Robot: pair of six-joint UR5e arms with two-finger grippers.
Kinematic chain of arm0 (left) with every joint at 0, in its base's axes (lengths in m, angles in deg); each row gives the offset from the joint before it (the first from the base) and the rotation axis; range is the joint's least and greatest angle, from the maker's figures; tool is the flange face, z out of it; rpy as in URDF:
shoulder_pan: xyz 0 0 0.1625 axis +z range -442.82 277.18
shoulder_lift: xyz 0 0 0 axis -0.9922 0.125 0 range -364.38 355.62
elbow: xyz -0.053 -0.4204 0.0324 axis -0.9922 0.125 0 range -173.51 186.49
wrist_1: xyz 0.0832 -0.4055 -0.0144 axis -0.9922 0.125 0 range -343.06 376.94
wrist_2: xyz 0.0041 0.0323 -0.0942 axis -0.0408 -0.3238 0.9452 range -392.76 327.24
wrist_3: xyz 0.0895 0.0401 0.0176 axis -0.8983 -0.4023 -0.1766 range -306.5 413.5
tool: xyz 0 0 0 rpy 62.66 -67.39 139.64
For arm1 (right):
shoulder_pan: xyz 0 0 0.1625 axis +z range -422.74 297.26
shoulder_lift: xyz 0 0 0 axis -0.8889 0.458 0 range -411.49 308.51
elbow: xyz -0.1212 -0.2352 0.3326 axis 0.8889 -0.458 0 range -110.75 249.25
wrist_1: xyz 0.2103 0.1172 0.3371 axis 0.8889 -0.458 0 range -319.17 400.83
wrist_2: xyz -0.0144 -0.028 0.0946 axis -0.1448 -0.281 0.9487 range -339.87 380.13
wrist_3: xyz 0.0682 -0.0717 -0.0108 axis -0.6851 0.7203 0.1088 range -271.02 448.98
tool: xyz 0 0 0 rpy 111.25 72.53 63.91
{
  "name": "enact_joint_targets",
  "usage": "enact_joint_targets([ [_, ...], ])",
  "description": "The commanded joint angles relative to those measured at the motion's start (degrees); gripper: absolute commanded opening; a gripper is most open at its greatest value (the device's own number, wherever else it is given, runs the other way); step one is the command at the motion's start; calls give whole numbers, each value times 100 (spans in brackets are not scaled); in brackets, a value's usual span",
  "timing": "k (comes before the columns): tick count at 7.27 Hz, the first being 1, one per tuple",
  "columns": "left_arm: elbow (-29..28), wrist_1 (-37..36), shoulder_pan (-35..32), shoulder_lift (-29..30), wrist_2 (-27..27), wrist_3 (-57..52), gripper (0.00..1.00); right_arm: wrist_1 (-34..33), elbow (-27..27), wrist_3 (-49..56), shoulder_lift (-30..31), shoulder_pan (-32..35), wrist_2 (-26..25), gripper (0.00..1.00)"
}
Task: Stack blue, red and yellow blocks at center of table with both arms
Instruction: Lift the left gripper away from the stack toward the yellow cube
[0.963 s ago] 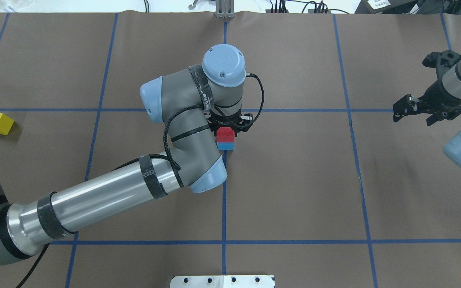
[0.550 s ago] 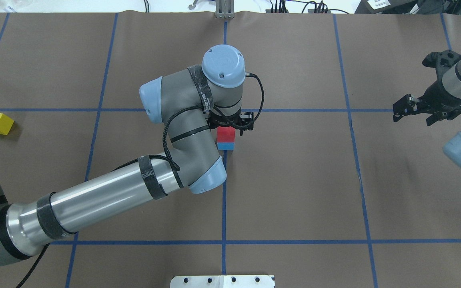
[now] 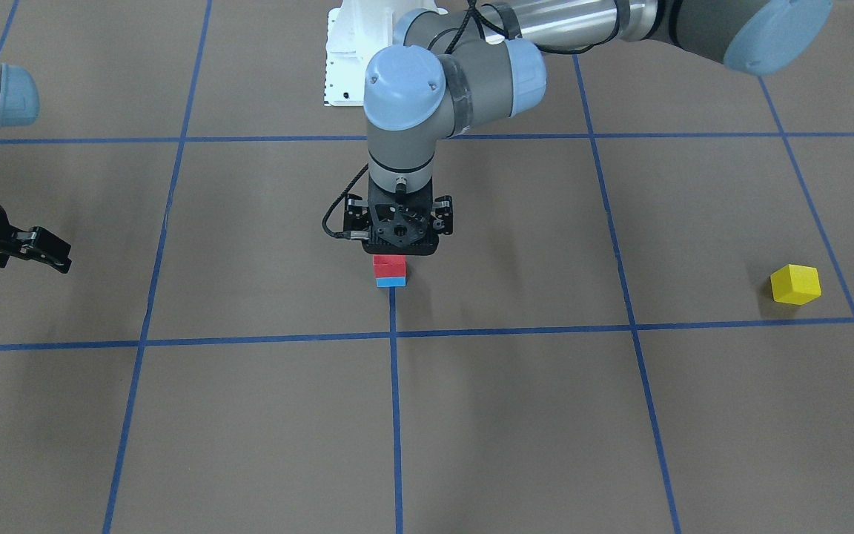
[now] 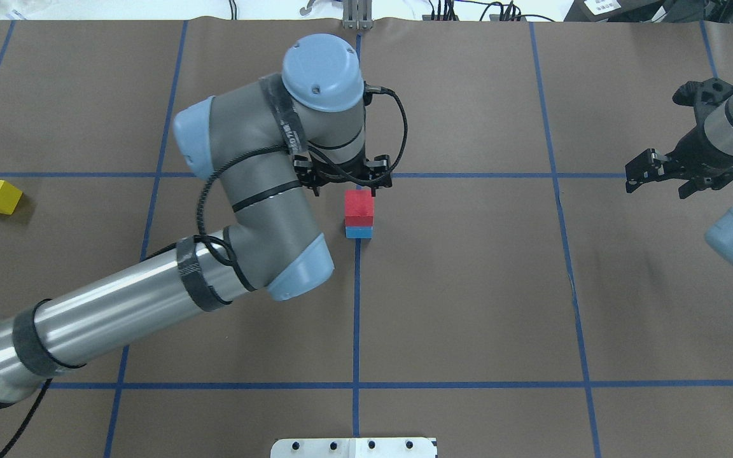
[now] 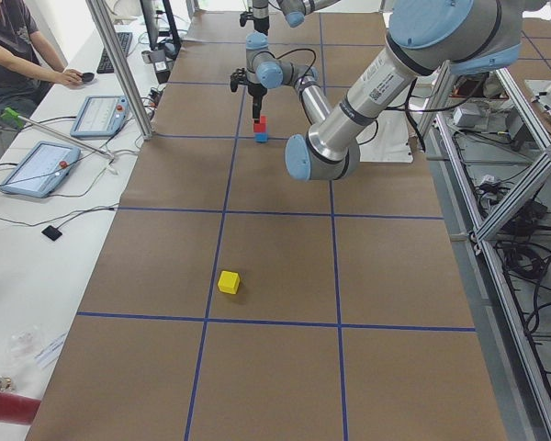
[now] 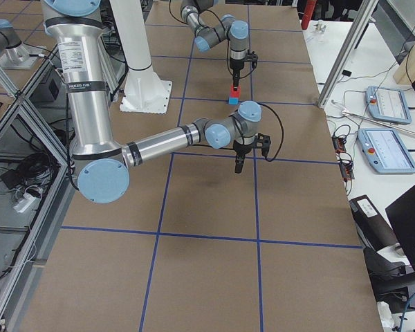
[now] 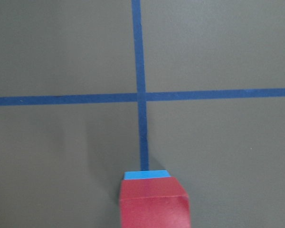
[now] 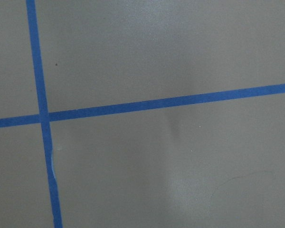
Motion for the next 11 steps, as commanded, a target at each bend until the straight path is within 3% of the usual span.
enact_joint_targets([
  [1, 1303, -78, -846, -1535, 577, -1295, 99, 9, 9, 1, -7, 23, 0, 100],
  [4, 898, 245, -2228, -3007, 747, -4196, 100, 17, 26, -7, 20, 23, 0, 100],
  [6, -163, 2004, -3019, -4007, 1456, -5358, 100, 44, 35, -7, -15, 15, -9, 100],
  [7, -508, 2545, -3222, -4170, 1477, -5485, 100, 44, 44, -7, -33, 14, -9, 100],
  [9, -914, 2577, -3268, -4294, 1494, -5487, 100, 44, 53, -16, -33, 23, -17, 100],
  [11, -924, 2585, -3251, -4295, 1547, -5021, 100, 44, 35, -7, -33, 14, -18, 100],
])
